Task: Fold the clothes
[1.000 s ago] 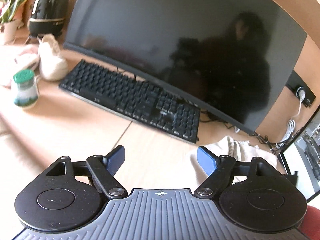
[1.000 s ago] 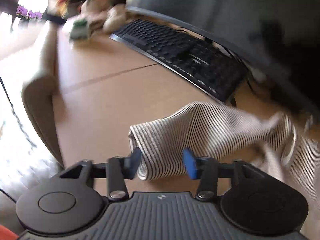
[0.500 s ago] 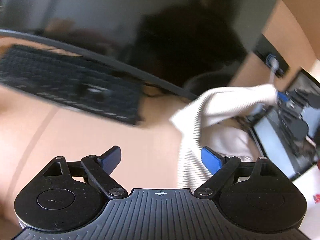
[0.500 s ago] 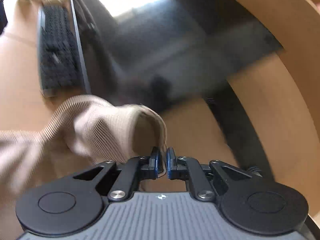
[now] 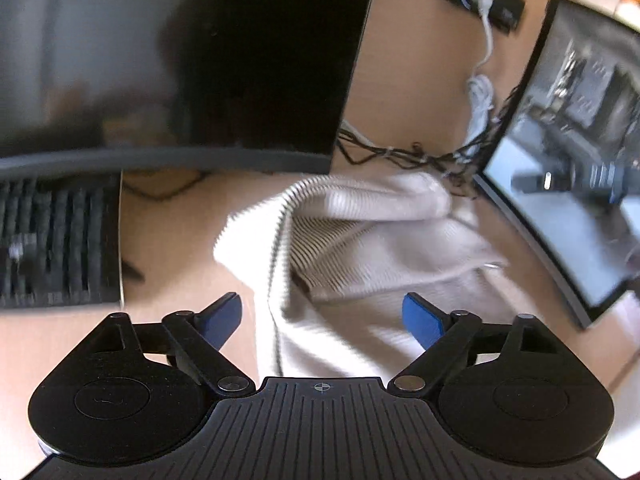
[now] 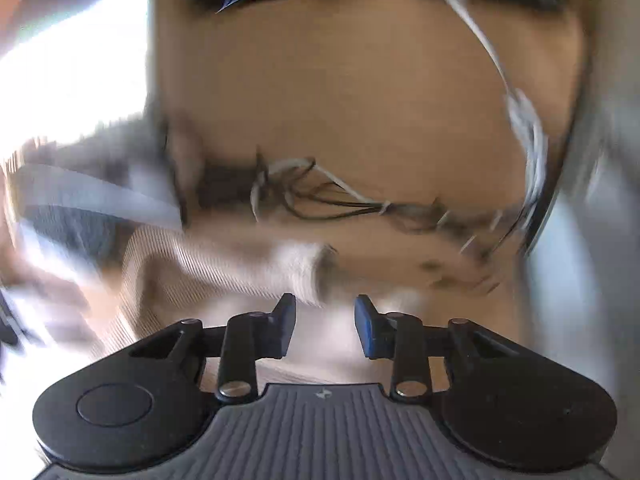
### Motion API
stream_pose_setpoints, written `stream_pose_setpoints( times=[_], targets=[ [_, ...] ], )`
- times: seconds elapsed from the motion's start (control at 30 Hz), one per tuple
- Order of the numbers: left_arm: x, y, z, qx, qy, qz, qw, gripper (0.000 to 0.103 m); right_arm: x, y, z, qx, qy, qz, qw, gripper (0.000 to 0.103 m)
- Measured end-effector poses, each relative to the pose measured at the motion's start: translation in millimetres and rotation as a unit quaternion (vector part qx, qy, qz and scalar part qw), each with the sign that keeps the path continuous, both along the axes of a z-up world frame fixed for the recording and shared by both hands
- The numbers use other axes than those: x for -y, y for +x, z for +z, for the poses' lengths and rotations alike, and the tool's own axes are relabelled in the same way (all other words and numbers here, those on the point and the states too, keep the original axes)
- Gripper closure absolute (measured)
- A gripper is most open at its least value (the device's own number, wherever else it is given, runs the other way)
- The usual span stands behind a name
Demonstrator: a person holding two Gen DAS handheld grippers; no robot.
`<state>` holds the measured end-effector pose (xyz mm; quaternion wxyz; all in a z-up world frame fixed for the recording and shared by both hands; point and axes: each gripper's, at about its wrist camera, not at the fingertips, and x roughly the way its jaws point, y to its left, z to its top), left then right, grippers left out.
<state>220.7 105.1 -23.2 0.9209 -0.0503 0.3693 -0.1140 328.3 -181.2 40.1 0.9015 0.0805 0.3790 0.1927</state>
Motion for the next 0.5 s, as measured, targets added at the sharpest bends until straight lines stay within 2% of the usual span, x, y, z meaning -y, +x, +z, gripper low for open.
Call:
stream_pose_setpoints(
  times=[0.07,0.17,0.2,0.27,0.3,0.33,0.37,0.43,0.5],
  targets=[
    [4,10,-6,0.002,0.017,0.012,0.9998,0.016,-5,29,-13,-0.022,0.062,-0.027,0.997,0.066],
    [5,24,-16,-0.01,0.022,0.024,0.9994,0.016,-24,65,-36,-0.039,0.071,-0.038,0.996,0.059],
    [5,26,-18,-0.014,0.021,0.026,0.9993,0.017,-32,74,-46,-0.054,0.078,-0.033,0.995,0.054],
    [4,32,-23,-0.023,0.02,0.03,0.9991,0.018,-47,91,-65,-0.086,0.093,-0.019,0.992,0.052],
    [3,34,-25,-0.027,0.019,0.033,0.9989,0.018,-54,99,-75,-0.102,0.101,-0.012,0.99,0.061],
    [3,37,-27,-0.031,0.019,0.035,0.9987,0.018,-57,96,-70,-0.09,0.094,0.0,0.991,0.09],
    [2,39,-29,-0.035,0.016,0.036,0.9986,0.017,-57,90,-61,-0.069,0.084,0.013,0.994,0.096],
    [-1,35,-25,-0.033,-0.006,0.025,0.9991,0.015,-58,77,-43,-0.027,0.062,0.041,0.997,0.097],
    [-4,28,-21,-0.028,-0.026,0.005,0.9992,0.011,-43,61,-19,0.034,0.034,0.037,0.998,0.097]
  ],
)
